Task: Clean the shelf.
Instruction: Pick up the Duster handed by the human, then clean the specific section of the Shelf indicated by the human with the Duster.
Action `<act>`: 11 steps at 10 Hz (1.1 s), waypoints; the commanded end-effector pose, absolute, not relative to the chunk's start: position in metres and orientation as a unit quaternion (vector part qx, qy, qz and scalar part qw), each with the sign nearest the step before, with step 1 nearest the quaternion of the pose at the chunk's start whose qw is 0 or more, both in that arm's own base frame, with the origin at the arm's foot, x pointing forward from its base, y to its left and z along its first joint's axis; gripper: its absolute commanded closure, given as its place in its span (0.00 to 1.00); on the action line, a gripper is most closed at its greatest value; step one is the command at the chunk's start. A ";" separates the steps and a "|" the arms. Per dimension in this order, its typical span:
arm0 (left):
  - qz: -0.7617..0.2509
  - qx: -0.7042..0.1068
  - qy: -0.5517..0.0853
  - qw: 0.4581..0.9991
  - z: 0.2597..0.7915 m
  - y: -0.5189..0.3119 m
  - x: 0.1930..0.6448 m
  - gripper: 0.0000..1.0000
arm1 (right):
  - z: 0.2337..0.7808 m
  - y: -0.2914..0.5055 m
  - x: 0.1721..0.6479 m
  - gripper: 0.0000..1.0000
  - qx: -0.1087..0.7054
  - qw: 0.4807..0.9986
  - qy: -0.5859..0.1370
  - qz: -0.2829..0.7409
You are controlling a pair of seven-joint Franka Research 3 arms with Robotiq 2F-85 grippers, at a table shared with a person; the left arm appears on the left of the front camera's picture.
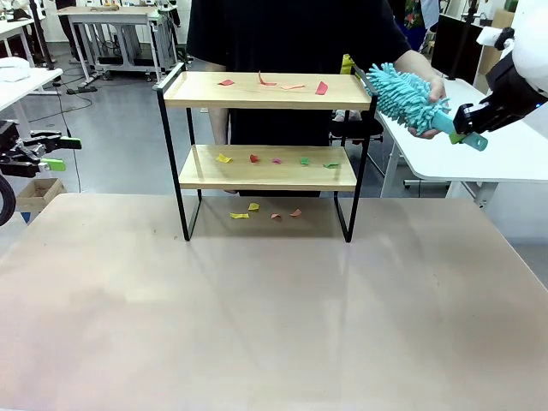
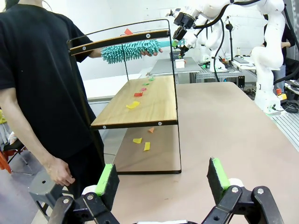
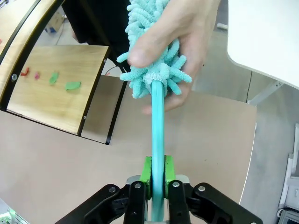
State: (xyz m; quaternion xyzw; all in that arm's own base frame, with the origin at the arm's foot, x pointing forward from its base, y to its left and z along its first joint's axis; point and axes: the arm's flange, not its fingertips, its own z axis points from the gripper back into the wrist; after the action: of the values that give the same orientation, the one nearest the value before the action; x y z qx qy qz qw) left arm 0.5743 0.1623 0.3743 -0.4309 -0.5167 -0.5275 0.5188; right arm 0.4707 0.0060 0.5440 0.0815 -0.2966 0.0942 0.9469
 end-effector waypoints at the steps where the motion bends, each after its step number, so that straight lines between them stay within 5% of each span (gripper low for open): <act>1: -0.534 -0.429 -0.514 0.516 0.375 0.163 0.573 0.00 | 0.549 0.006 0.471 1.00 0.078 0.946 -0.306 0.073; 2: -0.534 -0.429 -0.514 0.516 0.375 0.163 0.573 0.00 | 0.549 0.005 0.473 1.00 0.044 0.926 -0.368 0.065; 3: -0.534 -0.429 -0.514 0.516 0.375 0.163 0.573 0.00 | 0.544 0.005 0.471 1.00 0.082 0.947 -0.297 0.091; 11: -0.534 -0.429 -0.514 0.516 0.375 0.163 0.573 0.00 | 0.544 0.005 0.471 1.00 0.082 0.947 -0.297 0.091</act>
State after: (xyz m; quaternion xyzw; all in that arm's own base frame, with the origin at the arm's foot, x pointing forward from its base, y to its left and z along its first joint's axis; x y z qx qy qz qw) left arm 0.5743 0.1623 0.3743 -0.4309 -0.5167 -0.5275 0.5188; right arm 0.4704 0.0065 0.5400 0.0819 -0.2928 0.0927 0.9481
